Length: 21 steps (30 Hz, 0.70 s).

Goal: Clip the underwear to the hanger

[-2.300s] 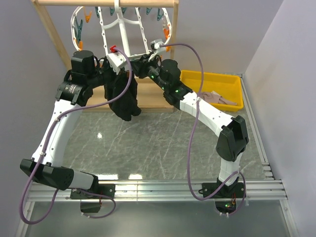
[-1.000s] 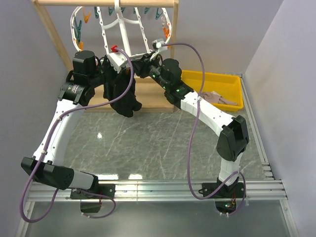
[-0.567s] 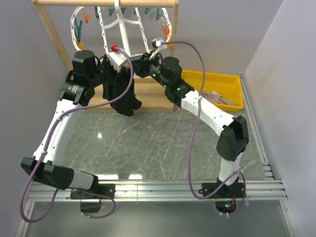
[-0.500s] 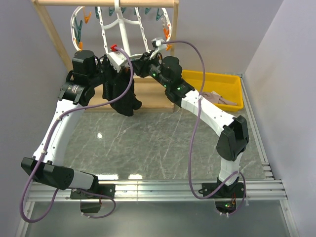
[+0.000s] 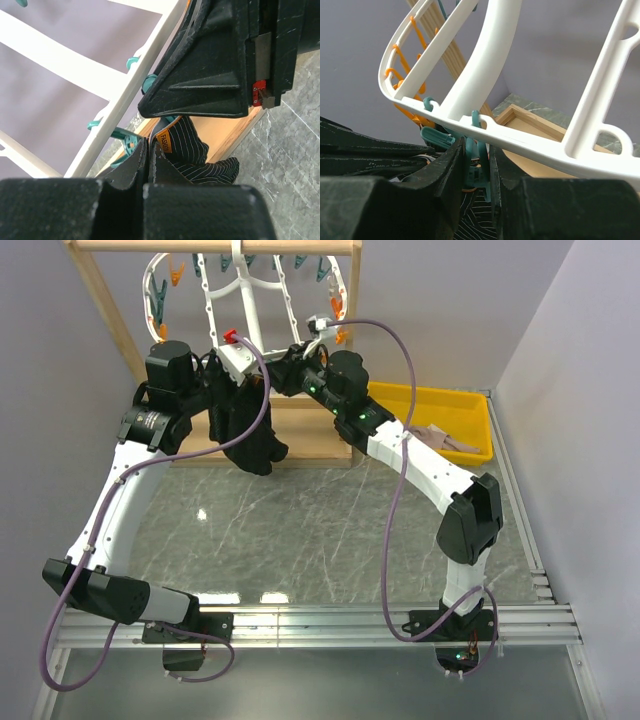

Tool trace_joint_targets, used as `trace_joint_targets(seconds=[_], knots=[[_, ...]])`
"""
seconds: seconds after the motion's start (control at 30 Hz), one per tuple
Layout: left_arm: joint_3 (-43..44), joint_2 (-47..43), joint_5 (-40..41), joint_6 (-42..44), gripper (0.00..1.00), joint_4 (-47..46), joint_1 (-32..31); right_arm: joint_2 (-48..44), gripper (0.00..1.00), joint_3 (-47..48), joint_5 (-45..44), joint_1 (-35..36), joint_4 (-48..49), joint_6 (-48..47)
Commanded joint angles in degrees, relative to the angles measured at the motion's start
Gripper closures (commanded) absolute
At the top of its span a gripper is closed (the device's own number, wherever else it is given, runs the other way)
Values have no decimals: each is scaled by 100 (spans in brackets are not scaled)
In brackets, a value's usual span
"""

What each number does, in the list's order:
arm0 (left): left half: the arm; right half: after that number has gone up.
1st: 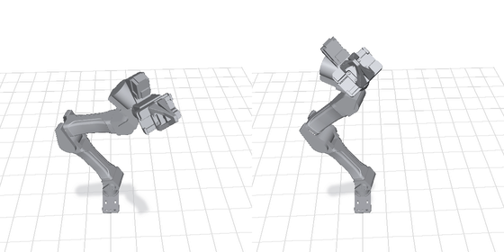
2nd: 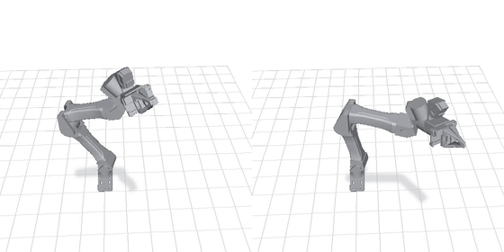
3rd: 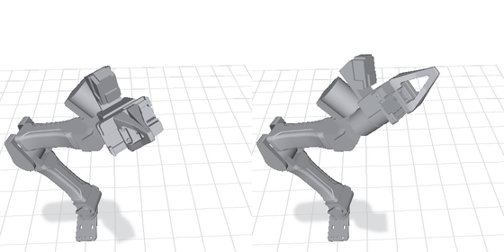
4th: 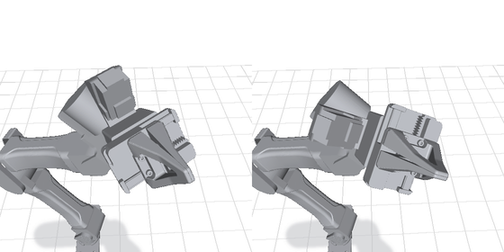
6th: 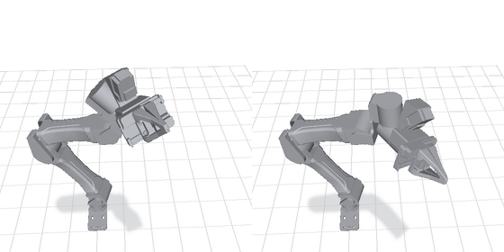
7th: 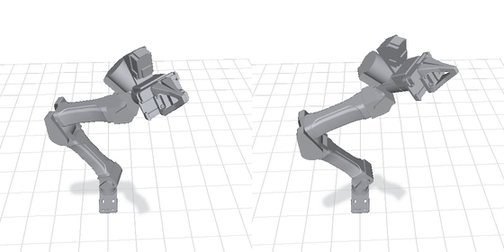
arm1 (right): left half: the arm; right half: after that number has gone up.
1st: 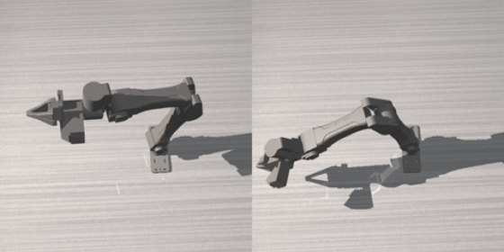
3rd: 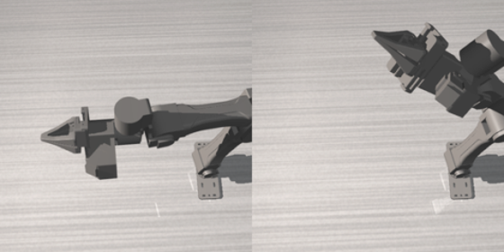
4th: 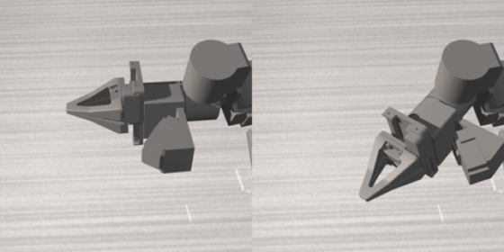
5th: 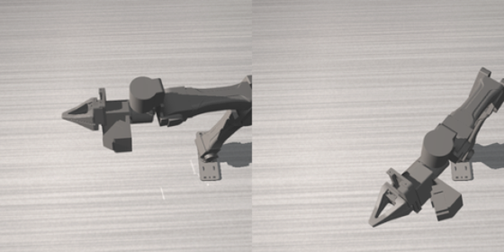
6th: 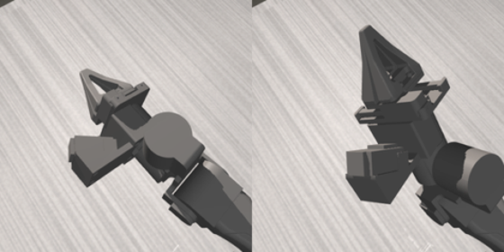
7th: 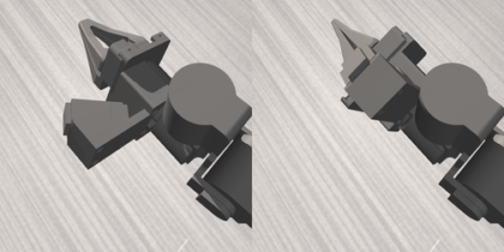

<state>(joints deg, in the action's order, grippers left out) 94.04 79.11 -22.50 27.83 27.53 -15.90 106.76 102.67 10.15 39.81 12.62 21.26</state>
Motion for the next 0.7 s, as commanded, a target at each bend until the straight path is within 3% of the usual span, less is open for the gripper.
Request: trace_joint_targets(seconds=[0.0, 0.67], knots=[[299, -115, 79, 55, 100, -266, -18, 143, 74, 209, 145, -44, -199, 98], [352, -80, 97, 90, 100, -204, -10, 126, 59, 306, 198, -61, -225, 221]])
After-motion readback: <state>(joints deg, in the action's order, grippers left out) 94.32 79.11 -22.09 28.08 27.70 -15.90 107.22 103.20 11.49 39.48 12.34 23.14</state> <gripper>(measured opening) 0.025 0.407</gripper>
